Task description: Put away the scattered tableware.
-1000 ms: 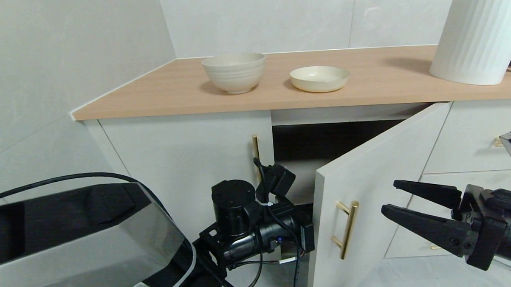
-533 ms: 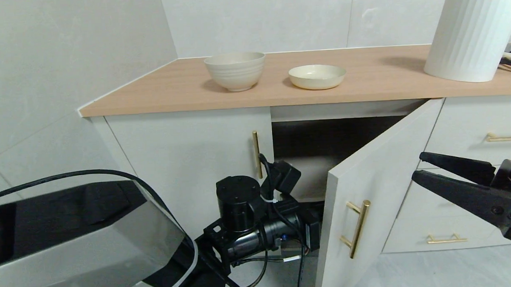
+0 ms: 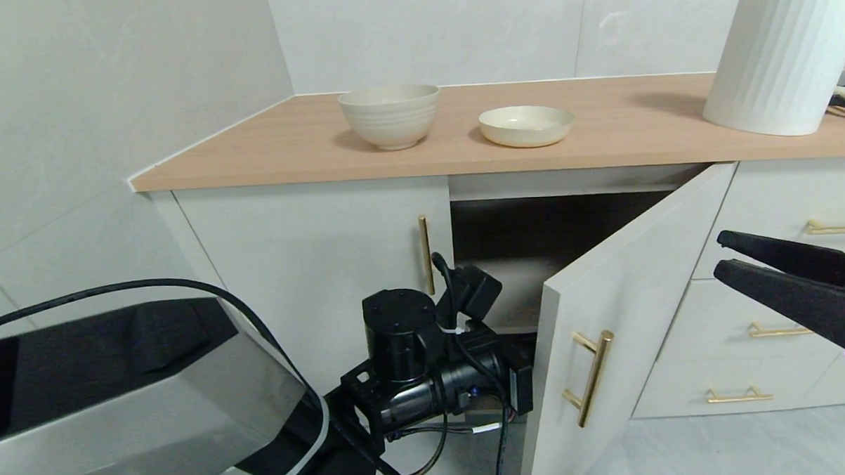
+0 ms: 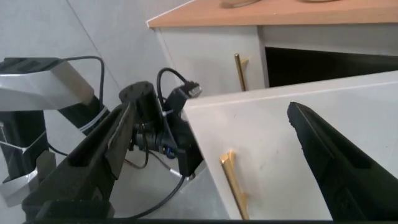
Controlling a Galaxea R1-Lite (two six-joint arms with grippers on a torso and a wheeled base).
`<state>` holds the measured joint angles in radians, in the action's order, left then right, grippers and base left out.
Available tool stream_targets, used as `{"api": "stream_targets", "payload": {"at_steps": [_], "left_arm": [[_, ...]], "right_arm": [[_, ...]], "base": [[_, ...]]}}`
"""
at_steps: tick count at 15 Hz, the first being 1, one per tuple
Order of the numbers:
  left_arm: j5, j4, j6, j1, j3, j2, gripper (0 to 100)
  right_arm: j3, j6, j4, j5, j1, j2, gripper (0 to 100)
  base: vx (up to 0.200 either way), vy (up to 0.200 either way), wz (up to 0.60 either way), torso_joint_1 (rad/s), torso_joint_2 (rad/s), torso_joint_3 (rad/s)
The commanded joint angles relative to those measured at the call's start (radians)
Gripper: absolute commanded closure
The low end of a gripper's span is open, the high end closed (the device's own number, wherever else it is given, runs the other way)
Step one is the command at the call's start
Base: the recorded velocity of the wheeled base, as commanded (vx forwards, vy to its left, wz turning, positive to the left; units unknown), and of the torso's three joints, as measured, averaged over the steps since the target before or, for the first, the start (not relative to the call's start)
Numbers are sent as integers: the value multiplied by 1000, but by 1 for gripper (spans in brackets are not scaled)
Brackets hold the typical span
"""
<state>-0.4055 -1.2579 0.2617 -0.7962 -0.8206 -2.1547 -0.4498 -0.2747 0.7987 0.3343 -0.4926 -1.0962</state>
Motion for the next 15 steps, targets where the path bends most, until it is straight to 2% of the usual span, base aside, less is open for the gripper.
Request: {"api": "stream_targets", "payload": {"at_steps": [1, 3, 7, 10, 12, 15], "left_arm": [[-3, 12, 1, -11, 0, 10, 100], [-3, 17, 1, -12, -26, -5, 100], [-4, 58, 47, -12, -92, -22, 100], [-4, 104, 53, -29, -130, -14, 100], [-1, 114, 54, -92, -130, 3, 100], [1, 129, 77, -239, -166, -1, 100]], "right_arm": [[-1, 0, 0, 0, 0, 4, 0], [-1, 0, 0, 0, 0, 4, 0], [-1, 0, 0, 0, 2, 13, 0], [-20, 0, 0, -1, 2, 21, 0], [-56, -1, -15, 0, 2, 35, 0], [-159, -1, -102, 3, -1, 84, 0]], "base": [[-200, 0, 0, 7, 12, -7], [0, 0, 0, 0, 0, 0], [0, 0, 0, 0, 0, 0], [0, 0, 0, 0, 0, 0], [0, 0, 0, 0, 0, 0], [0, 0, 0, 0, 0, 0]]}}
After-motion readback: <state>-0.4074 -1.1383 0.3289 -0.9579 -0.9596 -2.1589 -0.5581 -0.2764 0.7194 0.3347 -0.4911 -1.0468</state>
